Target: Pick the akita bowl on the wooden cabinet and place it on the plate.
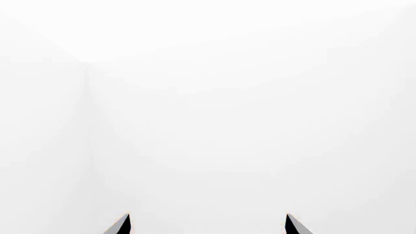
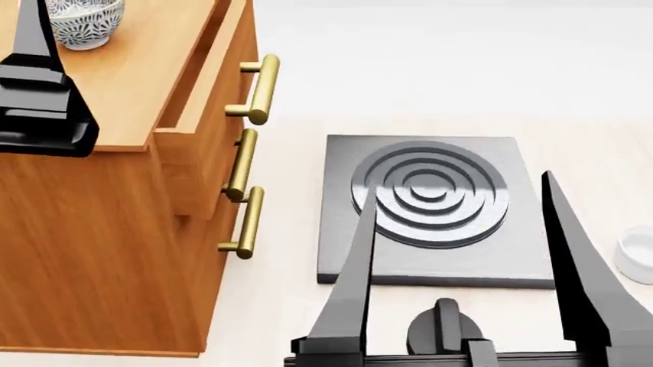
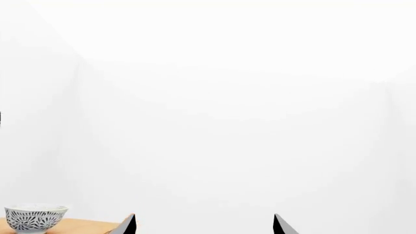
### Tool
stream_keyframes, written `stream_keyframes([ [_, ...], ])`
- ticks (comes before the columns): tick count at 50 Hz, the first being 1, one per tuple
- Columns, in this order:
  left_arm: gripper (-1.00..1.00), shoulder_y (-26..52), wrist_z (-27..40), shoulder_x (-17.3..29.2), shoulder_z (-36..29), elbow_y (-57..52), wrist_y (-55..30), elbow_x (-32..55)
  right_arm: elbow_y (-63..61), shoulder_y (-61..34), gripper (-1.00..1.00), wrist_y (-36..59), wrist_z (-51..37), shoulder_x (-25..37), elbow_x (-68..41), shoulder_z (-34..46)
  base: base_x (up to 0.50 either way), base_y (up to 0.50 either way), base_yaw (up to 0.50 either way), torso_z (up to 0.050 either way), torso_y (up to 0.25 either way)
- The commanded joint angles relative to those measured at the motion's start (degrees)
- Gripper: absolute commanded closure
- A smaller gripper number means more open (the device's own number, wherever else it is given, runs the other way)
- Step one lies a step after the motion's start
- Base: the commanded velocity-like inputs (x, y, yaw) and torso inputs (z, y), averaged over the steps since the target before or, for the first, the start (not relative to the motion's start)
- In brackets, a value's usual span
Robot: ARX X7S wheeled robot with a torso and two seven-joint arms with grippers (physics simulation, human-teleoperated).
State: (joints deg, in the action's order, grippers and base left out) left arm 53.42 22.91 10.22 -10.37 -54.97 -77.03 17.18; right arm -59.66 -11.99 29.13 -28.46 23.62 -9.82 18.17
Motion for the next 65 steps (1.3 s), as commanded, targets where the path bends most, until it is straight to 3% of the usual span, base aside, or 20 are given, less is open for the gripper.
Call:
stream_keyframes([
  [1, -1.00, 2.46, 0.58, -0.80, 0.27, -3.50, -4.47, 1.71, 0.09, -0.91, -1.00, 0.34, -3.83, 2.35, -0.81, 1.29, 0.00, 0.00, 0.00, 0.000, 0.000],
  [13, -1.00, 3.28, 1.77, -0.44, 0.29, -3.76, -5.03, 3.79, 0.23, -1.58, -1.00, -0.24, -6.12, 4.21, -0.95, 3.15, 0.11, 0.39, 0.00, 0.000, 0.000],
  [35, -1.00, 3.96, 3.80, 0.03, 0.68, -4.25, -5.93, 6.85, 0.16, -2.63, -1.00, -0.23, -8.75, 5.48, -3.97, 3.04, 0.13, 0.00, 0.00, 0.000, 0.000],
  [50, -1.00, 14.76, 16.96, 0.56, 4.86, -2.17, -12.58, 27.99, 0.74, -2.90, -1.00, -1.51, -9.70, 6.62, -4.85, 4.12, 0.00, 0.00, 0.00, 0.000, 0.000],
  [57, -1.00, 18.00, 16.38, 1.52, -0.07, 5.43, -8.01, 27.35, 0.57, -2.94, -1.00, -1.84, -10.17, 7.16, -5.45, 4.05, 0.00, 0.00, 0.00, 0.000, 0.000],
  [65, -1.00, 21.05, 10.28, 5.02, -6.56, 18.63, 2.51, 22.28, 0.45, -3.22, -1.00, -2.27, -10.85, 7.87, -5.91, 4.44, 0.00, 0.00, 0.00, 0.000, 0.000],
])
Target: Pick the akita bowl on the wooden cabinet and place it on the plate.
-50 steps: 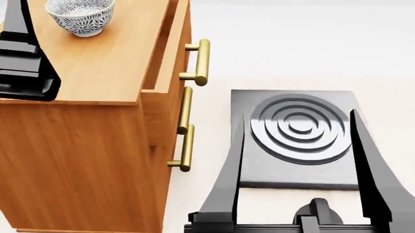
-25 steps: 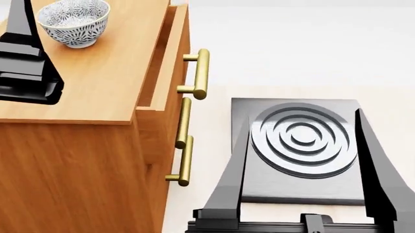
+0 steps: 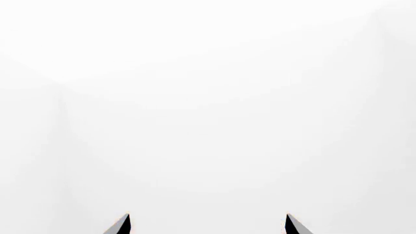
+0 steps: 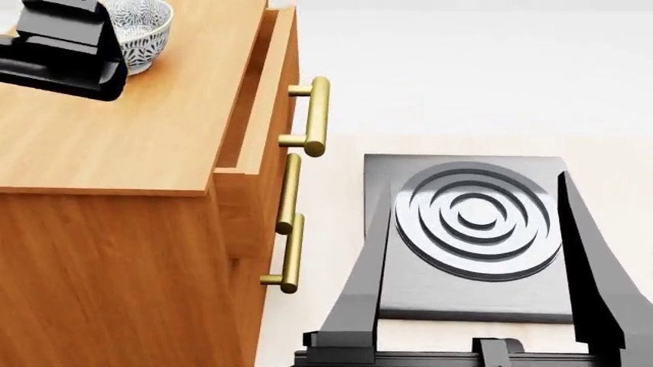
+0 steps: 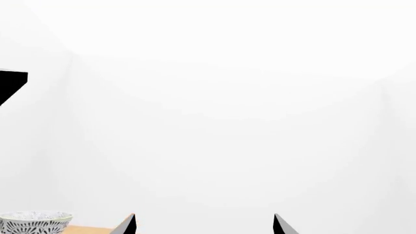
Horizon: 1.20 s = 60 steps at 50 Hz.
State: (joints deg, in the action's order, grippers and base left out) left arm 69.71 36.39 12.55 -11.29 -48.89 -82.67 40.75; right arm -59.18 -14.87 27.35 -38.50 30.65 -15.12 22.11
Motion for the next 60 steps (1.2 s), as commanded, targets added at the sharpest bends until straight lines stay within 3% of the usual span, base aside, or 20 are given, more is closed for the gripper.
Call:
stream_keyframes([
  [1, -1.00, 5.01, -4.15, 2.75, -5.73, 13.67, 9.36, -1.38, -0.06, -0.36, -1.00, -0.60, -0.86, 0.91, -0.75, 0.51, 0.00, 0.00, 0.00, 0.000, 0.000],
  [7, -1.00, 10.99, -7.66, 2.01, -7.70, 24.12, 12.32, -3.32, -0.15, -0.77, -1.00, -0.68, -1.56, 1.58, -1.06, 0.92, 0.00, 0.00, 0.00, 0.000, 0.000],
  [12, -1.00, 13.80, -13.85, -0.44, -4.07, 32.31, 15.31, 0.42, -0.31, -1.03, -1.00, -0.85, -2.18, 2.26, -1.55, 1.00, 0.00, 0.00, 0.00, 0.000, 0.000],
  [22, -1.00, 19.41, -16.57, -2.77, -4.28, 46.59, 19.12, -1.77, -0.47, -1.78, -1.00, -1.62, -4.14, 3.96, -2.75, 1.84, 0.00, 0.00, 0.00, 0.000, 0.000],
  [48, -1.00, 39.03, -31.08, -9.35, -13.01, 89.07, 31.23, -8.77, -0.09, -3.83, -1.00, -4.26, -8.88, 7.95, -5.45, 4.89, 0.00, 0.00, 0.00, 0.000, 0.000],
  [53, -1.00, 44.38, -35.34, -11.83, -15.37, 103.08, 36.50, -10.82, 0.18, -3.84, -1.00, -4.79, -9.19, 8.29, -5.61, 5.22, 0.00, 0.00, 0.00, 0.000, 0.000],
  [56, -1.00, 48.11, -36.23, -12.52, -22.23, 112.01, 41.01, -4.21, 0.19, -3.93, -1.00, -5.02, -9.38, 8.54, -5.84, 5.24, 0.00, 0.00, 0.00, 0.000, 0.000],
  [60, -1.00, 51.40, -35.74, -12.54, -38.74, 118.94, 44.28, 12.92, 0.42, -3.56, -1.00, -5.92, -9.65, 8.99, -6.27, 4.82, 0.00, 0.00, 0.00, 0.000, 0.000],
])
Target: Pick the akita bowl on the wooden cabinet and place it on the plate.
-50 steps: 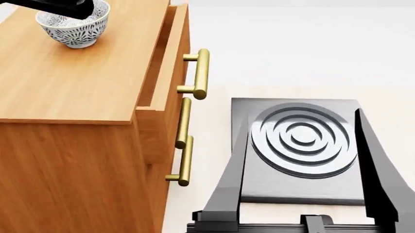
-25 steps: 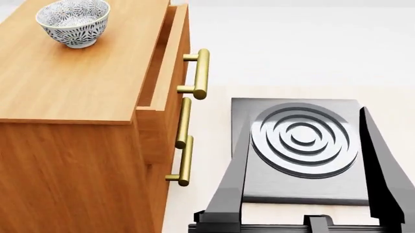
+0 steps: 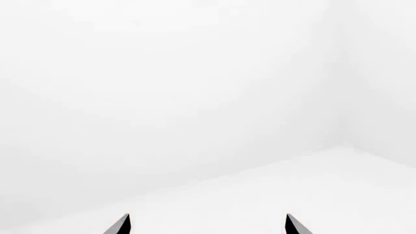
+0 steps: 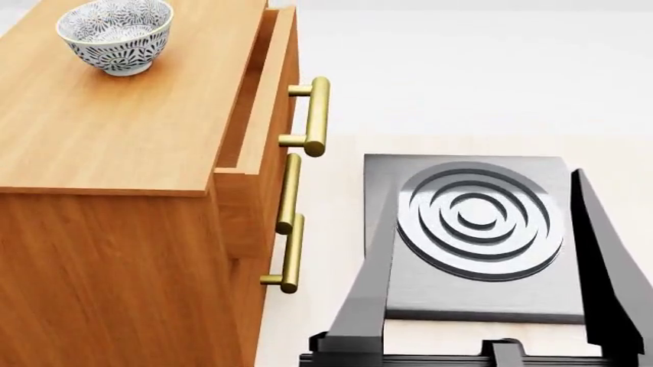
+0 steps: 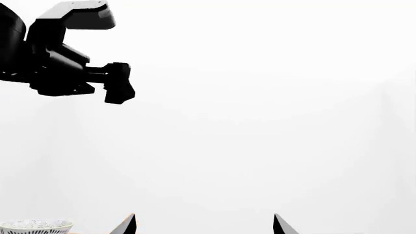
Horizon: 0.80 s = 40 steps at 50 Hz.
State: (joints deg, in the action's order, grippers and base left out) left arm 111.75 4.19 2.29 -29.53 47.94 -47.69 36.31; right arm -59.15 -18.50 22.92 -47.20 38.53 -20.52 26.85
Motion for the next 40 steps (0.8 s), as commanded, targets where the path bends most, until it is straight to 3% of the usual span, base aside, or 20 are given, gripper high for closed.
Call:
stream_keyframes([
  [1, -1.00, 9.99, -3.37, -2.29, -22.87, 23.53, 9.42, 22.18, 0.57, -0.11, -1.00, -1.39, -0.95, 1.03, -0.81, 0.32, 0.00, 0.00, 0.00, 0.000, 0.000],
  [6, -1.00, 11.25, -0.88, -2.29, -39.93, 24.35, 10.75, 36.34, 0.81, -0.17, -1.00, -1.84, -1.19, 1.20, -1.17, 0.31, 0.00, 0.00, 0.00, 0.000, 0.000],
  [11, -1.00, 11.92, 0.08, -2.29, -49.10, 25.53, 8.37, 48.50, 0.67, -0.67, -1.00, -1.62, -1.30, 1.24, -1.20, 0.88, 0.00, 0.00, 0.00, 0.000, 0.000],
  [13, -1.00, 11.98, 2.48, -2.29, -53.80, 24.83, 7.41, 49.54, 0.36, -0.69, -1.00, -1.54, -1.54, 1.49, -1.29, 0.83, 0.00, 0.00, 0.00, 0.000, 0.000],
  [23, -1.00, 11.58, 6.44, -2.17, -59.87, 27.05, 8.22, 63.43, 0.16, -1.40, -1.00, -1.52, -1.99, 1.75, -1.19, 2.04, 0.00, 0.00, 0.00, 0.000, 0.000],
  [26, -1.00, 11.72, 7.79, -1.68, -65.86, 27.05, 9.61, 70.15, 0.22, -1.49, -1.00, -1.63, -2.17, 1.90, -1.26, 2.26, 0.00, 0.00, 0.00, 0.000, 0.000],
  [31, -1.00, 12.19, 13.16, -0.54, -83.28, 27.05, 12.12, 89.20, 0.36, -1.71, -1.00, -1.74, -2.40, 2.07, -1.29, 2.66, 0.00, 0.00, 0.00, 0.000, 0.000],
  [36, -1.00, 13.48, 14.13, -0.17, -106.47, 27.05, 14.34, 109.56, 0.38, -2.13, -1.00, -1.71, -2.57, 2.07, -1.28, 3.21, 0.00, 0.00, 0.00, 0.000, 0.000],
  [40, -1.00, 13.82, 11.61, -0.93, -120.28, 27.05, 15.12, 122.00, 0.48, -2.50, -1.00, -1.54, -2.64, 1.98, -1.18, 3.78, 0.00, 0.00, 0.00, 0.000, 0.000],
])
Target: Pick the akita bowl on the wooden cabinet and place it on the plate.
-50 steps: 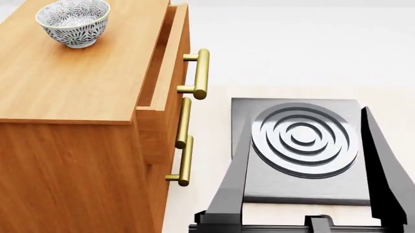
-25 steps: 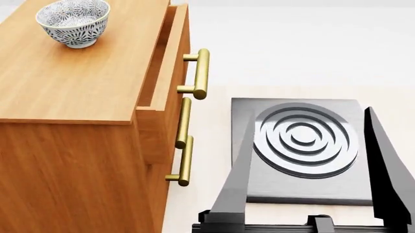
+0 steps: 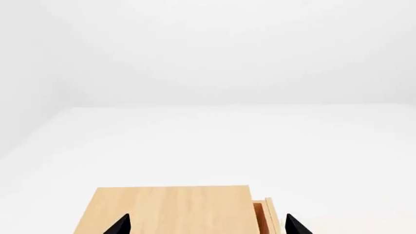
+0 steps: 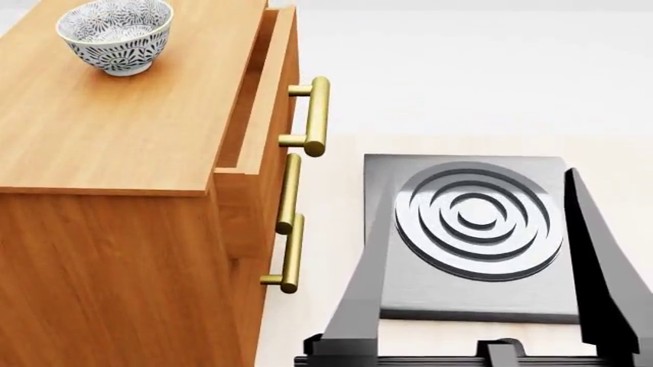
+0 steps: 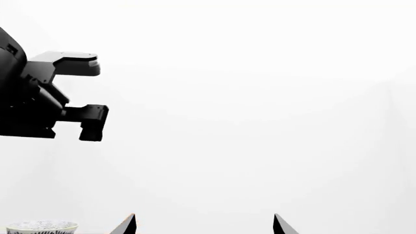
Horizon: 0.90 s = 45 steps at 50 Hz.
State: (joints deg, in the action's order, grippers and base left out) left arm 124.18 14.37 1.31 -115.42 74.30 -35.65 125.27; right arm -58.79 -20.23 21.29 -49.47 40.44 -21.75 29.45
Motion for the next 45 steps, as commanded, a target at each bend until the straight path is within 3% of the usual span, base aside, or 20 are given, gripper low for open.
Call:
stream_keyframes([
  [1, -1.00, 1.38, 1.03, -0.03, -37.03, 0.69, 3.22, 35.51, 0.13, -0.82, -1.00, 0.11, -0.43, 0.07, 0.09, 1.28, 0.00, 0.00, 0.00, 0.000, 0.000],
  [7, -1.00, 1.31, -0.26, -0.59, -47.93, 0.69, 3.46, 45.04, 0.36, -1.01, -1.00, -0.18, -0.69, 0.26, -0.05, 1.60, 0.00, 0.00, 0.00, 0.000, 0.000],
  [15, -1.00, 1.41, -0.13, -0.83, -54.33, 0.69, 3.19, 49.45, 0.92, -1.15, -1.00, -0.72, -0.71, 0.33, -0.04, 2.07, 0.00, 0.00, 0.00, 0.000, 0.000],
  [29, -1.00, 1.13, -2.22, -1.05, -59.97, 0.69, -0.21, 49.89, 0.83, -1.26, -1.00, -0.91, -1.11, 0.71, 0.07, 2.59, 0.00, 0.00, 0.00, 0.000, 0.000],
  [45, -1.00, 0.62, -1.69, -0.59, -61.04, 0.69, -4.73, 50.88, 0.78, -1.82, -1.00, -0.83, -1.60, 1.09, -0.24, 3.13, 0.00, 0.00, 0.00, 0.000, 0.000],
])
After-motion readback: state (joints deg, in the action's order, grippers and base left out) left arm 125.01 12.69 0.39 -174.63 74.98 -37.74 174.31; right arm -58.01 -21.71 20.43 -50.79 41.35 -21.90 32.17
